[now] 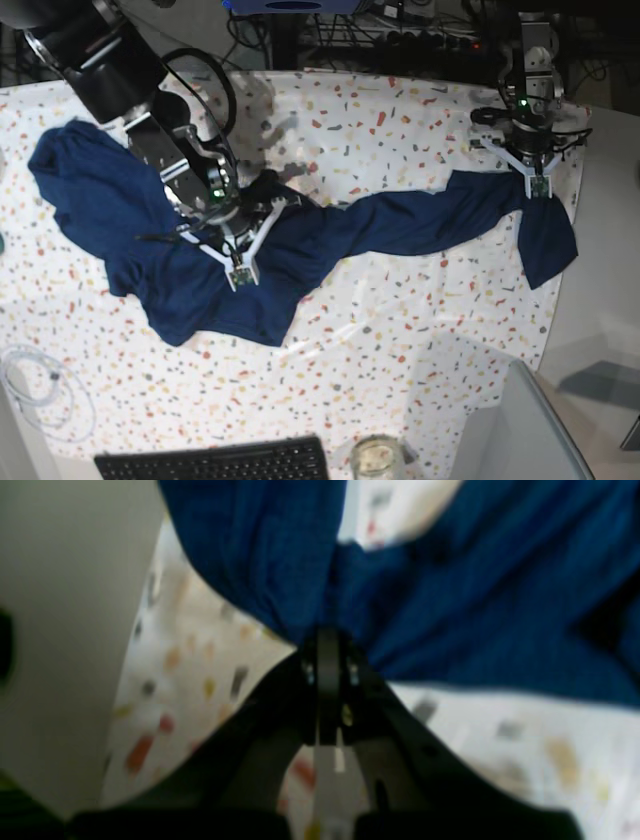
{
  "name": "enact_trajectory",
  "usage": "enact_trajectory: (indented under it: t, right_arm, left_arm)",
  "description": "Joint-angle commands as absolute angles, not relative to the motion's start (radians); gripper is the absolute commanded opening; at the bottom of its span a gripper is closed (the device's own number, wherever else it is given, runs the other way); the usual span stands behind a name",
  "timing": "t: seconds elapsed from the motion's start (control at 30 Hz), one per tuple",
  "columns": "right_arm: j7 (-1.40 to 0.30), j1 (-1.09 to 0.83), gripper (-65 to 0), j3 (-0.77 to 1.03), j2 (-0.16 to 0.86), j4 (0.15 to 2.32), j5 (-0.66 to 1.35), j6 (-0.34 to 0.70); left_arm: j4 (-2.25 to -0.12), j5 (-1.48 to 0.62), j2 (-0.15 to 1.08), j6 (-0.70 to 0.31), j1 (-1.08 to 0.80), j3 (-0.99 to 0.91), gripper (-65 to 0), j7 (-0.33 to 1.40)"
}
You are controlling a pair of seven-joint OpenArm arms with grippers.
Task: Layout the t-shirt on the table in an organized manner, then fold the t-shirt properly
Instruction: 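Grasp the shirt fabric with both grippers and hold it taut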
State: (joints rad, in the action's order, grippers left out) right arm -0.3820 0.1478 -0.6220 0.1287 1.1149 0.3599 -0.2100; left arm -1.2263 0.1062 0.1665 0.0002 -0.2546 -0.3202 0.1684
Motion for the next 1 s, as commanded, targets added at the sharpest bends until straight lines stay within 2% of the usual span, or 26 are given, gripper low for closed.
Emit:
enact_trajectory:
  t: [0.0,0.1,0.3,0.4,0.47,0.53,0.6,0.67,0.7,0.73,0.83,0.97]
  right_arm:
    - [-0.449,0.140,-64.4,-0.622,0.139,1.144,0.371,-0.237]
    - [-0.479,0.105,-64.4,-0.622,0.165,1.237,0.371,-0.308]
    - [-0.521,0.108,-63.5,-0.622,0.173,1.432,0.371,-0.312]
    - [-0.579,0.142,-62.3,-0.622,0.120,1.484,0.371,-0.312]
    - [-0.613,0.188,-54.6,-0.622,0.065,1.463,0.371,-0.312]
    - [-0.619,0.234,-41.9,-0.624,0.008,1.391,0.367,-0.312]
    - [-0.615,0.298,-26.0,-0.625,-0.048,1.268,0.366,-0.312]
    - [-0.598,0.360,-14.7,-0.625,-0.090,1.135,0.366,-0.312]
    - [-0.567,0.386,-11.1,-0.628,-0.102,1.064,0.366,-0.312]
    - [-0.529,0.407,-9.0,-0.628,-0.111,1.004,0.366,-0.312]
    - [-0.404,0.449,-8.7,-0.628,-0.119,0.852,0.366,-0.312]
    - [-0.346,0.479,-8.7,-0.630,-0.119,0.750,0.364,-0.314]
  left_arm:
    - [-1.253,0.107,0.173,0.005,-0.266,-0.325,-65.0,0.157]
    - [-1.285,0.105,0.170,0.005,-0.317,-0.325,-65.0,0.157]
    - [-1.383,0.105,0.142,0.005,-0.340,-0.355,-65.0,0.160]
    - [-1.448,0.105,0.124,0.005,-0.340,-0.377,-65.0,0.165]
    - [-1.486,0.105,0.114,0.005,-0.340,-0.397,-65.0,0.165]
    - [-1.503,0.105,0.114,0.005,-0.340,-0.404,-65.0,0.165]
    - [-1.500,0.105,0.116,0.005,-0.340,-0.407,-65.0,0.165]
    - [-1.495,0.105,0.122,0.005,-0.340,-0.407,-65.0,0.165]
    - [-1.494,0.105,0.122,0.005,-0.341,-0.412,-65.0,0.165]
    - [-1.489,0.105,0.122,0.005,-0.341,-0.427,-65.0,0.165]
    - [-1.481,0.105,0.116,0.005,-0.337,-0.492,-65.0,0.165]
    - [-1.454,0.105,0.120,0.005,-0.331,-0.541,-65.0,0.162]
